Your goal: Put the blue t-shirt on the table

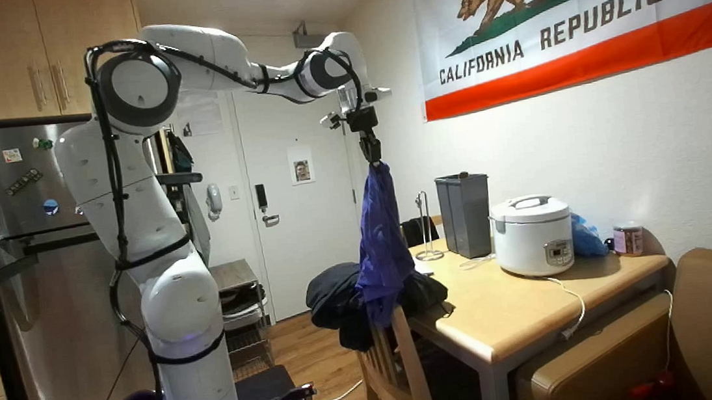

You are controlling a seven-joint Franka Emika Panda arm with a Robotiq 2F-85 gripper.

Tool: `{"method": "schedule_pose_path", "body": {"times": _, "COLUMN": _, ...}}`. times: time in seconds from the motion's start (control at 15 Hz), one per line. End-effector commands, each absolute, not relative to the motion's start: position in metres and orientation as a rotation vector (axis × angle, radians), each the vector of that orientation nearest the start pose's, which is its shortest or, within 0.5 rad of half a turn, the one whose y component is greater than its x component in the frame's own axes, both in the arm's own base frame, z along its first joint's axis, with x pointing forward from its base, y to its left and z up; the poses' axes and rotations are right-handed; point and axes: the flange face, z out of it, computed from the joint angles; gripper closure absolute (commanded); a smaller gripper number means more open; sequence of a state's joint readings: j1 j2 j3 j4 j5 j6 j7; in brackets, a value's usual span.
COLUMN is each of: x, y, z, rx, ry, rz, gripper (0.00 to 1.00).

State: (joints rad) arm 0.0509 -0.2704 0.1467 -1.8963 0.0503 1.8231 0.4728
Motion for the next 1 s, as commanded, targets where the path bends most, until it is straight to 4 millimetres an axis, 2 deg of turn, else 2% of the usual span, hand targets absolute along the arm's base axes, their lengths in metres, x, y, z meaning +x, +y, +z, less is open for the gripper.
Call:
{"method": "schedule_pose_path", "body": {"times": 0.0, "x": 0.483, "y": 0.106, "z": 0.631, "rx": -3.023, "ry": 0.463, "rz": -0.276, "gripper": 0.99}}
{"method": "schedule_pose_path", "body": {"times": 0.47, "x": 0.502, "y": 0.057, "z": 0.648, "rx": -2.944, "ry": 0.624, "rz": -0.414, "gripper": 0.99}}
{"method": "schedule_pose_path", "body": {"times": 0.93, "x": 0.521, "y": 0.047, "z": 0.667, "rx": -2.929, "ry": 0.641, "rz": -0.524, "gripper": 0.99}}
